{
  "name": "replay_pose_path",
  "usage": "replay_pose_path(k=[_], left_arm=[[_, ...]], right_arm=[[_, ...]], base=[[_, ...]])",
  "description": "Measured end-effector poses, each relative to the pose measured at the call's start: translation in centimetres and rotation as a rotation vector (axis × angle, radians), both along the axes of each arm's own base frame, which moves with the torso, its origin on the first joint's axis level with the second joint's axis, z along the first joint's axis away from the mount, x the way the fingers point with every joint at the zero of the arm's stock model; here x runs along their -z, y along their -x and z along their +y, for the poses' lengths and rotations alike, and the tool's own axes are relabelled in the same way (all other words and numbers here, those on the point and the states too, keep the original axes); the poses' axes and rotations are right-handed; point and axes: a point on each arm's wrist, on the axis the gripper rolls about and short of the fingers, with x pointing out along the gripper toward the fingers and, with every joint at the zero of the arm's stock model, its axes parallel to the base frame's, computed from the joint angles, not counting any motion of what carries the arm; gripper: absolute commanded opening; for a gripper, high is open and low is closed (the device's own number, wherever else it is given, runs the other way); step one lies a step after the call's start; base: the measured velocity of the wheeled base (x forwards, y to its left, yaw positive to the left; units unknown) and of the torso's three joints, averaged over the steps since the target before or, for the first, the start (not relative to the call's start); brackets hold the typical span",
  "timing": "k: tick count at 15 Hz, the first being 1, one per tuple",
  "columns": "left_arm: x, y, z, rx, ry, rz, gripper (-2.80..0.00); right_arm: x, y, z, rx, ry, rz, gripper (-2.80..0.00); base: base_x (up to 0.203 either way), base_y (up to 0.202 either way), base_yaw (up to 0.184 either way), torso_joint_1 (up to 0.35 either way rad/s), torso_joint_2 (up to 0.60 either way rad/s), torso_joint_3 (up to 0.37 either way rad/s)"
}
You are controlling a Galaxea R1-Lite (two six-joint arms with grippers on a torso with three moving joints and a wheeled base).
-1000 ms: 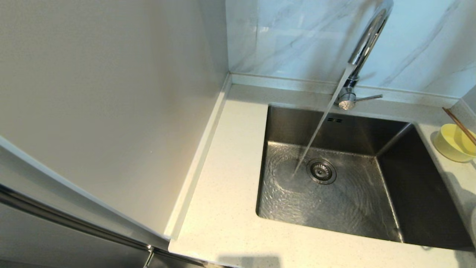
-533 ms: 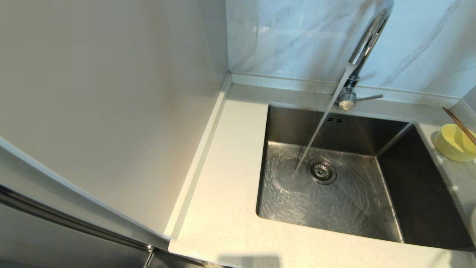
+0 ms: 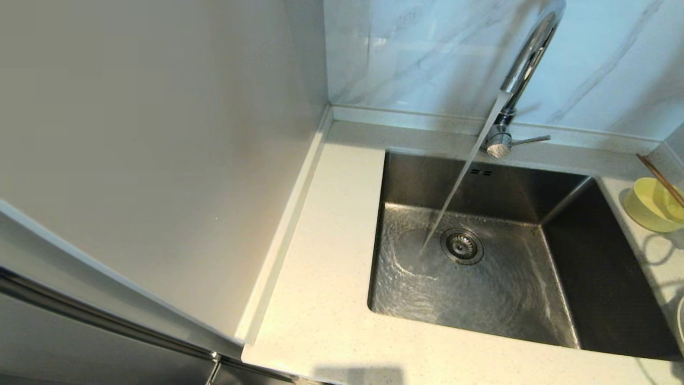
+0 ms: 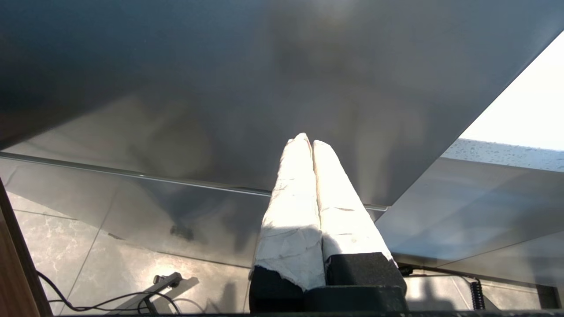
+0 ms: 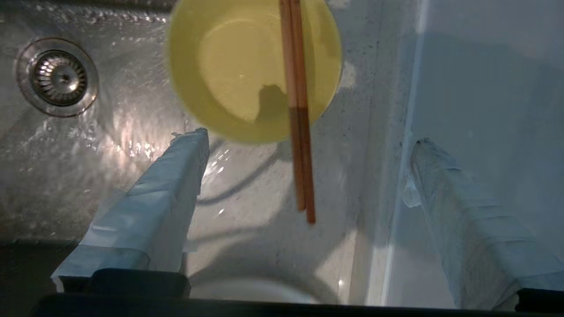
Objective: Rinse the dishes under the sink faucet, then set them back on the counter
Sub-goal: Pick up the chopsticks
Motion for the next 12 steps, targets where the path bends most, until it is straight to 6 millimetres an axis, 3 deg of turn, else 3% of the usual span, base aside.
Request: replay_pose_path(k=[2, 4, 12], left_arm=[[0.0, 0.0, 0.0, 0.000, 0.000, 0.000, -2.80], [0.0, 0.0, 0.0, 0.000, 0.000, 0.000, -2.80], [0.0, 0.0, 0.0, 0.000, 0.000, 0.000, -2.80]], right_arm=[[1.6, -1.3, -1.4, -0.006, -0.010, 0.000, 0.00], [2.3, -1.9, -1.5, -0.024, -0.031, 0.005, 0.00], [1.4, -4.3, 1.2, -0.082, 0.054, -0.007, 0.00]], base=[[0.000, 0.000, 0.000, 0.000, 0.00, 0.000], [0.000, 0.000, 0.000, 0.000, 0.00, 0.000], [0.000, 0.000, 0.000, 0.000, 0.00, 0.000]])
